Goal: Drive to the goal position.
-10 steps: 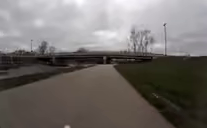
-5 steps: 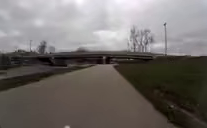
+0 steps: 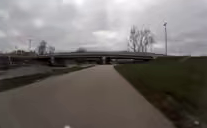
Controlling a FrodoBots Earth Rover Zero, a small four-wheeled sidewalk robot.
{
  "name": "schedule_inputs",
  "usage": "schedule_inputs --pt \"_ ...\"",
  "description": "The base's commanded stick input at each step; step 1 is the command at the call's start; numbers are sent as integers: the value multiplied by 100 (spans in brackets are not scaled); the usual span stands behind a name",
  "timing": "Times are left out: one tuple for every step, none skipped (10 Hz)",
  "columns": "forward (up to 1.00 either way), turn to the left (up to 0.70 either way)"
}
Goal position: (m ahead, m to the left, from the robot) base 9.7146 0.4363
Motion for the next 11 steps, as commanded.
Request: schedule_inputs --pt "100 0" --pt "100 0" --pt "100 0" --pt "100 0" --pt "100 0" --pt "100 0" --pt "100 0" --pt "100 0" --pt "100 0" --pt "100 0" --pt "100 0"
